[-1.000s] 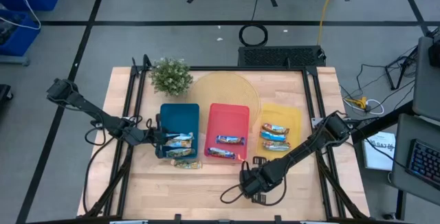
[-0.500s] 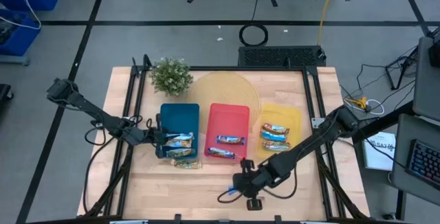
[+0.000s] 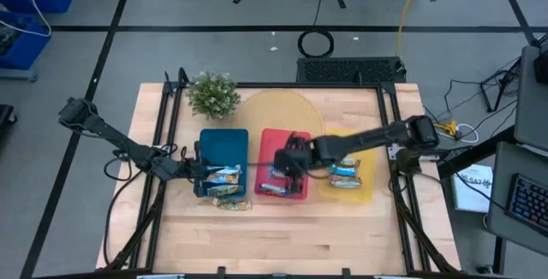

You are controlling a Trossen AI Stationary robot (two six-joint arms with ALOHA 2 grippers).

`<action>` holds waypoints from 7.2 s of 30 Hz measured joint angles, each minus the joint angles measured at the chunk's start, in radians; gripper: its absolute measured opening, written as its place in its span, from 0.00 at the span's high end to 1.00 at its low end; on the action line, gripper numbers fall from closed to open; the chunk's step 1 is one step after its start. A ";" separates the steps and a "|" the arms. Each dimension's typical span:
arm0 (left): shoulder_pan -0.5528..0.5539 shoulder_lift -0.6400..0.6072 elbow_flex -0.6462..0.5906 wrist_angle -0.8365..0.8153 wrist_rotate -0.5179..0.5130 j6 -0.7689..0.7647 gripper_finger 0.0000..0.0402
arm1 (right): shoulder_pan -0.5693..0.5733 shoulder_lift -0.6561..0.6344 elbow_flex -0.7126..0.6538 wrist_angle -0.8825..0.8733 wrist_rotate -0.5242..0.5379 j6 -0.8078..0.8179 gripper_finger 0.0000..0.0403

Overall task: Pick and place Granola Bars by type
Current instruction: Put the blue granola bar into the red bin, then put the orange granola bar into the blue bin, then return to Home Position

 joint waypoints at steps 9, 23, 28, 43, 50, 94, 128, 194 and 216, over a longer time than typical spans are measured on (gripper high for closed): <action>-0.001 0.000 0.000 0.104 0.002 0.077 0.92 | -0.089 0.000 -0.215 0.240 -0.060 -0.122 0.92; -0.003 0.000 0.000 0.134 0.047 0.026 0.80 | -0.058 -0.005 -0.280 0.366 -0.053 -0.177 0.66; -0.003 0.000 0.014 0.151 0.040 0.037 0.66 | -0.059 -0.094 -0.280 0.364 -0.052 -0.181 0.54; -0.135 0.240 0.569 -0.622 0.034 -0.257 0.43 | 0.150 -0.521 -0.332 0.519 -0.054 -0.456 0.94; -0.200 0.511 0.655 -0.542 -0.117 -0.264 0.43 | 0.197 -0.690 -0.654 0.871 -0.048 -0.451 0.98; -0.184 1.123 1.013 -1.003 0.214 -0.608 0.43 | 0.285 -0.903 -1.262 1.538 0.132 -0.414 1.00; -0.116 1.143 1.063 -1.134 0.356 -0.719 0.43 | 0.285 -0.902 -1.262 1.536 0.131 -0.444 1.00; 0.114 0.625 0.865 -1.399 0.419 -0.465 0.63 | 0.247 -0.902 -1.262 1.475 0.215 -0.376 1.00; -0.139 -0.258 0.244 -0.340 0.263 0.043 0.99 | -0.076 -0.949 -1.262 1.377 -0.132 -0.298 1.00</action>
